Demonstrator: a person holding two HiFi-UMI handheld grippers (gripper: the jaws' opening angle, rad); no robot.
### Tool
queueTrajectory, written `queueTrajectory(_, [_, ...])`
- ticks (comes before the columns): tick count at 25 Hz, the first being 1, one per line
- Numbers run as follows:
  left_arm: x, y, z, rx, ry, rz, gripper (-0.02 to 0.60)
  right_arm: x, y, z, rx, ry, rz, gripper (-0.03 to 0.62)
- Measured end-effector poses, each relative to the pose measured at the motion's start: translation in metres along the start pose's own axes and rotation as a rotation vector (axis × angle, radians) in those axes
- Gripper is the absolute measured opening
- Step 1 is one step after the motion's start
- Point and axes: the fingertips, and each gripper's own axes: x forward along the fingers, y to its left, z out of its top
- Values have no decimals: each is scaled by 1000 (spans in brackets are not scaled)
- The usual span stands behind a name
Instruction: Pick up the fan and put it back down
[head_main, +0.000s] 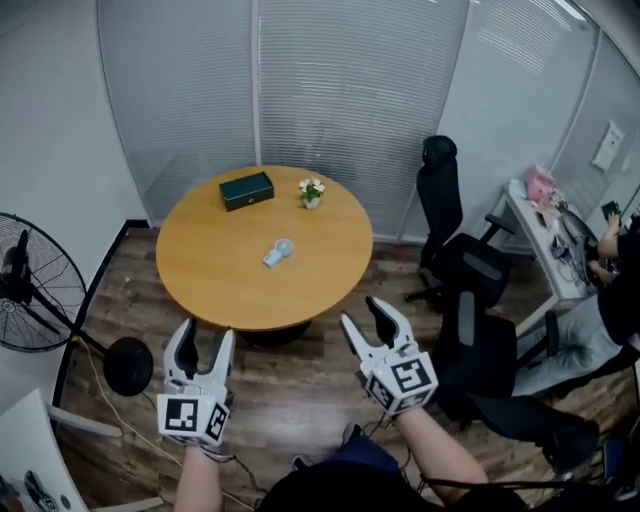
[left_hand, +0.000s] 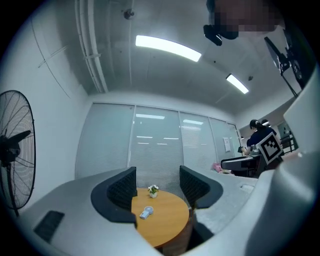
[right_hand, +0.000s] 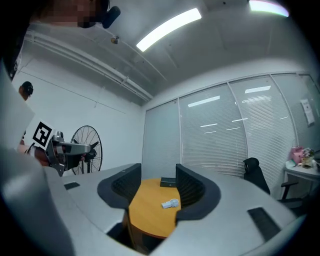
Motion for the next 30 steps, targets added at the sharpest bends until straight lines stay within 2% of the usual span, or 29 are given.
queueTrajectory(4, [14,-6,-25,-34,48,-45,272,6,-4,-11,11,28,-2,227])
queueTrajectory(9, [40,-10,-42,-49,64,-63,272,19,-22,-25,21,34,0,219])
queueTrajectory(19, [128,23,-67,-36,140,9,272,116,-71,-52,89,41,62,209])
queueTrajectory(24, [187,28,-84,-23,192,36,272,163,-111,-68,113,55,97,207])
queueTrajectory(30, [249,24,-93,-20,209,54,272,208,-159,-76,134,60,122,203])
